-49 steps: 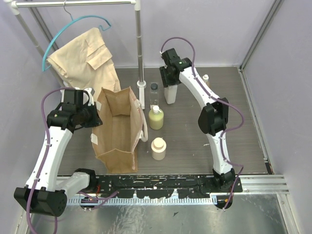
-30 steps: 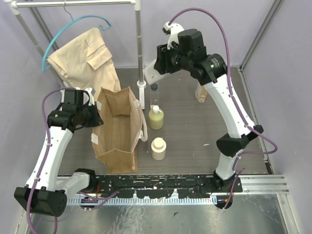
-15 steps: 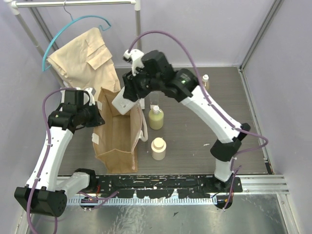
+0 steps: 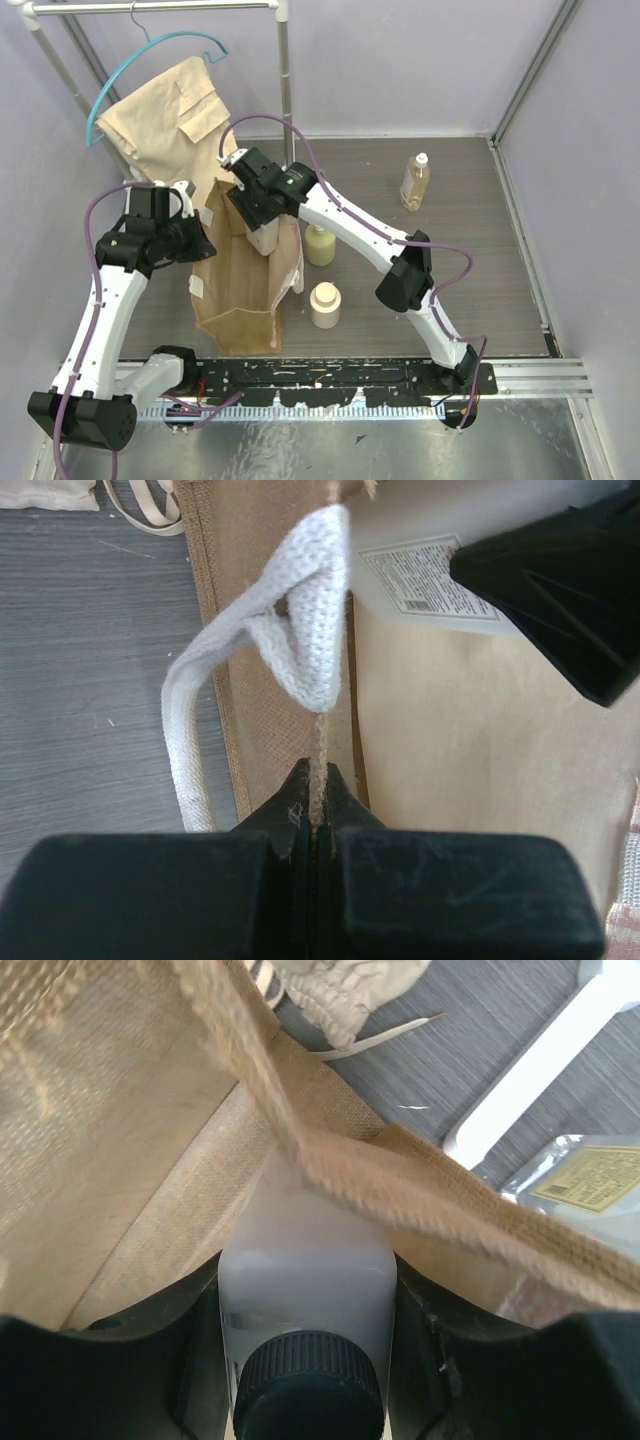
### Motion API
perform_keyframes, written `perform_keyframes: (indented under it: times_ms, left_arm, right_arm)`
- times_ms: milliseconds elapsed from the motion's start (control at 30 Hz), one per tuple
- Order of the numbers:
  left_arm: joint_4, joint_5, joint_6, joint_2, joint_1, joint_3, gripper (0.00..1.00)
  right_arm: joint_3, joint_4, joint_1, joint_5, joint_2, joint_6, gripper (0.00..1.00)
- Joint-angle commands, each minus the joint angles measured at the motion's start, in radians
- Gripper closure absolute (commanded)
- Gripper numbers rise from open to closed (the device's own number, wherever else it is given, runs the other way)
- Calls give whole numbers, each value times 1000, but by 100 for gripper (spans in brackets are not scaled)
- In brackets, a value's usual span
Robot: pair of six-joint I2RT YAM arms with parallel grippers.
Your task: Place the personal care products into the canvas bag
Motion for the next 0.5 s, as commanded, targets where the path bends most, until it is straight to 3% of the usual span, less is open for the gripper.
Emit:
perform_keyframes:
  times_ms: [0,467]
  left_arm:
    - [11,41,-15,-35,-3,-7,100]
    - [37,57,-17,-53,-3,-76,100]
  right_arm:
    - [79,122,18,148,-63,-29,99]
    - [30,150,20,151,61,-91,99]
